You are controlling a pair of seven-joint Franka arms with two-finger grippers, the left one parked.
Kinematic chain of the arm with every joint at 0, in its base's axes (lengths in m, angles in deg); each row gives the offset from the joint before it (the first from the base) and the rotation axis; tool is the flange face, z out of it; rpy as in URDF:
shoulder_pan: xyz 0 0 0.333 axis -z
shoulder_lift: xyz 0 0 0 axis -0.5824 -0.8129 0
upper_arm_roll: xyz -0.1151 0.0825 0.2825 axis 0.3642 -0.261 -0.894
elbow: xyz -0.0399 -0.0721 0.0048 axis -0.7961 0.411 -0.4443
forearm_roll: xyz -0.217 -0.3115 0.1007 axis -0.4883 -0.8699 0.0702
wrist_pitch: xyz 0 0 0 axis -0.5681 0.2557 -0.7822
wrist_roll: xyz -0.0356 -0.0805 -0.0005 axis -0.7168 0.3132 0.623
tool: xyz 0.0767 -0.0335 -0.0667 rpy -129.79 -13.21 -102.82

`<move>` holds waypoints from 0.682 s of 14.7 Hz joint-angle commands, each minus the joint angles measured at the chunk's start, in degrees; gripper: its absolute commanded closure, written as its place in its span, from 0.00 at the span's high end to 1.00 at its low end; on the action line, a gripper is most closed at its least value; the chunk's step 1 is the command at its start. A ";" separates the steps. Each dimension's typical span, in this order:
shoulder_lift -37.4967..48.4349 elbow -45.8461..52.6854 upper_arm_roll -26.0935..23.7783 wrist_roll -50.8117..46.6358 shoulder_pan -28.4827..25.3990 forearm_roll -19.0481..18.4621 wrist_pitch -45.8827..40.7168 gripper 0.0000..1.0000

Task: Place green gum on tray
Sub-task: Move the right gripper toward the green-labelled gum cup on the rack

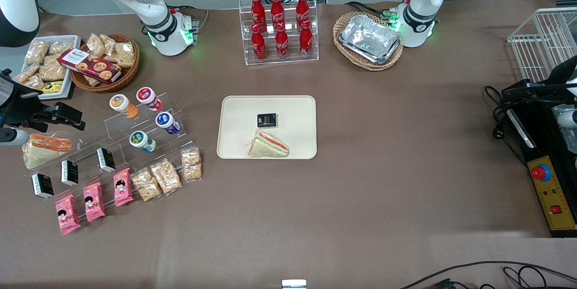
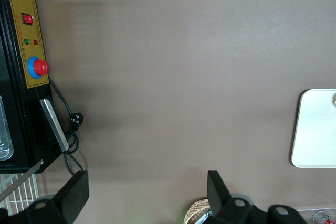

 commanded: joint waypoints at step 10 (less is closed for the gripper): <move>0.41 -4.61 -0.42 6.23 -0.73 -1.96 2.78 1.00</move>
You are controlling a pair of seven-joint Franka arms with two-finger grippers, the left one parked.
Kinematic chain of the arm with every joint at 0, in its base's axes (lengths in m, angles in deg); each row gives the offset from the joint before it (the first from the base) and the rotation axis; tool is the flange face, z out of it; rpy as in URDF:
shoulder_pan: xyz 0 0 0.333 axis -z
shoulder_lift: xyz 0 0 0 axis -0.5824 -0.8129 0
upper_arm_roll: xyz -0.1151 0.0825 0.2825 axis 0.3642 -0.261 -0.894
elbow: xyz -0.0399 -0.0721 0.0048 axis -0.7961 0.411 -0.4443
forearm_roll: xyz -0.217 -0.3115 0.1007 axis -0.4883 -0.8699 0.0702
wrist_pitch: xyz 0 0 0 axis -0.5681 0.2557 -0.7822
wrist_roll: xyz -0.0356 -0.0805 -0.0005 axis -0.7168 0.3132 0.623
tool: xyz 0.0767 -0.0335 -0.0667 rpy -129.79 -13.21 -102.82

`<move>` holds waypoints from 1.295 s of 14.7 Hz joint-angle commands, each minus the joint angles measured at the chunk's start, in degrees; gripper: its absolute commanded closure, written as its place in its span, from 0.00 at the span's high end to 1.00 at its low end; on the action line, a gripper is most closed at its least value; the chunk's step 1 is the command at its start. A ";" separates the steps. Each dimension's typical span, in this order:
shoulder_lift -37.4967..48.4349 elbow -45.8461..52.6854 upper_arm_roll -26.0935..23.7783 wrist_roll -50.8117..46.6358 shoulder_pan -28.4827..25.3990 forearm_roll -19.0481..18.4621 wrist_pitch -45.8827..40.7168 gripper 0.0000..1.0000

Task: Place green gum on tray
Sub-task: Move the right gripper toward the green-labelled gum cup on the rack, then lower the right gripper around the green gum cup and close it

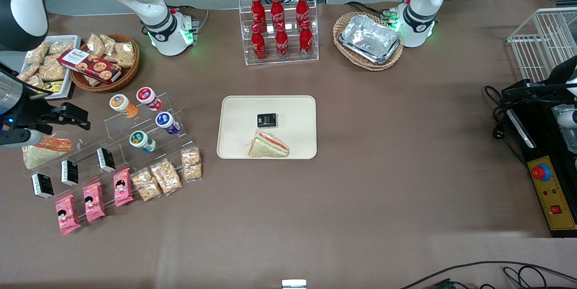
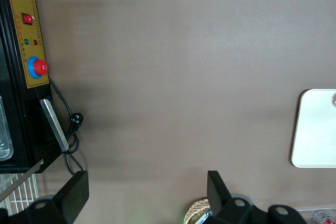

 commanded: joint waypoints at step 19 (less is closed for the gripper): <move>4.88 -41.40 -0.09 -0.13 -1.11 -0.99 43.99 1.00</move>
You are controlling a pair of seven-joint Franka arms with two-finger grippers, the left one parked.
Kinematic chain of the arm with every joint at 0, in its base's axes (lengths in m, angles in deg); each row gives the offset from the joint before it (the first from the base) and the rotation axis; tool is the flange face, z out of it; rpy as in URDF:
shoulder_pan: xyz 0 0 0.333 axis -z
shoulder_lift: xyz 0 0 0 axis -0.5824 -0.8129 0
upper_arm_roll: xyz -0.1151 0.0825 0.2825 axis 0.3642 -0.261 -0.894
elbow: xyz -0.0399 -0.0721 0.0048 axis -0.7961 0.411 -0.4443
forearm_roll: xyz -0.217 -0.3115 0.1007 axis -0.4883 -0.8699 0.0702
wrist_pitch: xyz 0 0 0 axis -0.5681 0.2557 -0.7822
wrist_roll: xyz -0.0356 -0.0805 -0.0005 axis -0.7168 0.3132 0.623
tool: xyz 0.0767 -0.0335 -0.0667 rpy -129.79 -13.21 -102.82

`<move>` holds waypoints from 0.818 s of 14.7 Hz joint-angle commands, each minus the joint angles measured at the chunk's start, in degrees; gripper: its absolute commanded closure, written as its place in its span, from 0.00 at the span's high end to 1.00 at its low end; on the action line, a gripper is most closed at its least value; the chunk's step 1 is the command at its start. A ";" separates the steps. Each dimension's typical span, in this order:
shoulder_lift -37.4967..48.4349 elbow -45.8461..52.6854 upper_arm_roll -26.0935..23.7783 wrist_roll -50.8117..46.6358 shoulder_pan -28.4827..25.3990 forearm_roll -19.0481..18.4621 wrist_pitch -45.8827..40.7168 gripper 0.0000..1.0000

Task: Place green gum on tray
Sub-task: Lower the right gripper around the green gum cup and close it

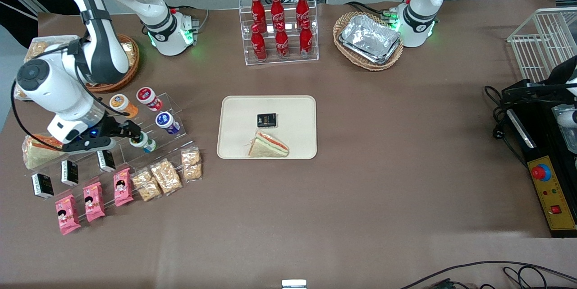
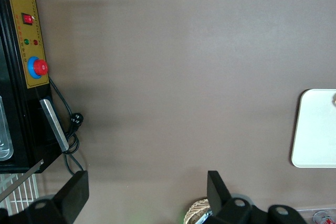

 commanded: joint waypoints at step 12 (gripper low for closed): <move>-0.47 -7.70 -0.04 -2.77 -1.29 -0.93 9.75 1.00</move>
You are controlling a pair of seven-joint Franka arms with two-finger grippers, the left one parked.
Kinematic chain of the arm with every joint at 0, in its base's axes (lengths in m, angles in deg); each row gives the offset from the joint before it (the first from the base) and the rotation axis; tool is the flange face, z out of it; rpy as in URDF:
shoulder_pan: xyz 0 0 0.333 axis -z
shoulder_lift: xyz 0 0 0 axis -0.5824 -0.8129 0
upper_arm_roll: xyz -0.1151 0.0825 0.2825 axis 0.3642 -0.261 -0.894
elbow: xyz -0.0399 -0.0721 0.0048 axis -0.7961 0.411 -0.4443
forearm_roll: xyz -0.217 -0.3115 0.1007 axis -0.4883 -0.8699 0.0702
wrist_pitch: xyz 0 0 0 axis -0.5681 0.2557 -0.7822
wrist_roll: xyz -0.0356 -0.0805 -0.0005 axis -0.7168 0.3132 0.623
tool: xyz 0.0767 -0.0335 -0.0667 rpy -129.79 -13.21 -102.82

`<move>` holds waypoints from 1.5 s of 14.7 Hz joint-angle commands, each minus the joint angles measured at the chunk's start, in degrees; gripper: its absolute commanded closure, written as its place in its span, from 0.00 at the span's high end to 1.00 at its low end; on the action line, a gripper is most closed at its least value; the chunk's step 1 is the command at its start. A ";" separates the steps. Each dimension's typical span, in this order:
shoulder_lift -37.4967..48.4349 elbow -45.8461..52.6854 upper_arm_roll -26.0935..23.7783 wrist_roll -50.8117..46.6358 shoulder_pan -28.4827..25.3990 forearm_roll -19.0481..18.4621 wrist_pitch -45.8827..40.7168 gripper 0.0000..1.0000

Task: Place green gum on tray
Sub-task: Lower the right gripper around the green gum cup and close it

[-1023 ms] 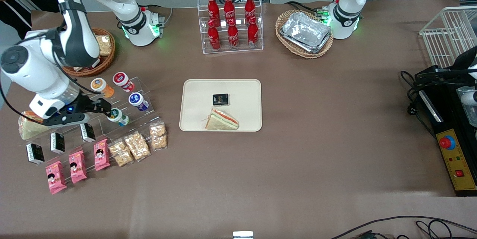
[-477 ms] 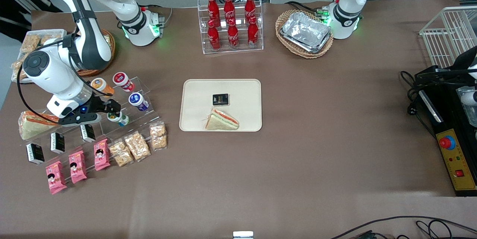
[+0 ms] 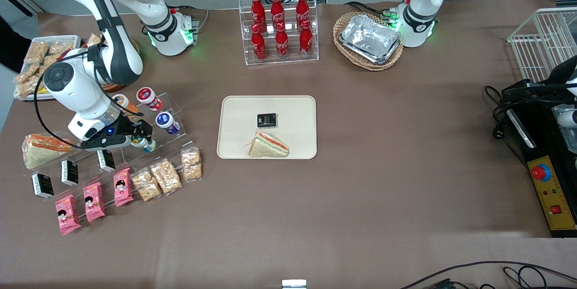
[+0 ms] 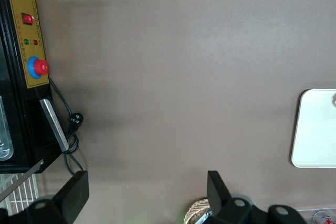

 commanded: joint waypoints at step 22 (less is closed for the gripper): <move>2.80 21.31 0.08 -0.47 -1.64 -0.58 -29.80 0.09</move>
